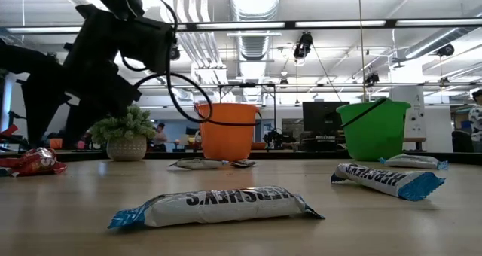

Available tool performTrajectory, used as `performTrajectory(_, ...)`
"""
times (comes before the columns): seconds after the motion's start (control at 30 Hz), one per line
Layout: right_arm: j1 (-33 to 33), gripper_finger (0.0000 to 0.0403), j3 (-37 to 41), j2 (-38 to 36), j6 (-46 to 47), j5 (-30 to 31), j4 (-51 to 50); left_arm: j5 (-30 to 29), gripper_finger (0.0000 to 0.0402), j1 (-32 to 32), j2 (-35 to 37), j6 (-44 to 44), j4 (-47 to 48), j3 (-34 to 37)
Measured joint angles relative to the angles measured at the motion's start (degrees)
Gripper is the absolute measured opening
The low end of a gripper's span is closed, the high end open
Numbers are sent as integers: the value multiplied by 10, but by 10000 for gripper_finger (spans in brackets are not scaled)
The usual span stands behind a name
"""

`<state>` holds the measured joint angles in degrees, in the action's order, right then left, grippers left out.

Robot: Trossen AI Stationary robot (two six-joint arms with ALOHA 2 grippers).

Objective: Sort candy
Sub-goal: Put the red candy into the green bucket

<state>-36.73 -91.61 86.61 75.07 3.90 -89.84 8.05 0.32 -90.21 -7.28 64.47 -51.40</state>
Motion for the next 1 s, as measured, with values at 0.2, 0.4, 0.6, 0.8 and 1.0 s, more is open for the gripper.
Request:
performTrajectory(0.2,10,151,-3,0,4,0,2,0,231,1,0,-4,-22,20)
performTrajectory(0.4,9,151,-9,0,12,0,3,-1,231,8,0,-4,-29,25)
performTrajectory(0.6,9,151,-9,0,18,0,3,-1,231,22,0,-4,-30,25)
performTrajectory(0.8,9,151,-9,0,19,0,3,0,231,26,0,-4,-30,25)
performTrajectory(1.0,9,151,-10,1,19,0,3,20,231,26,0,-9,-30,27)
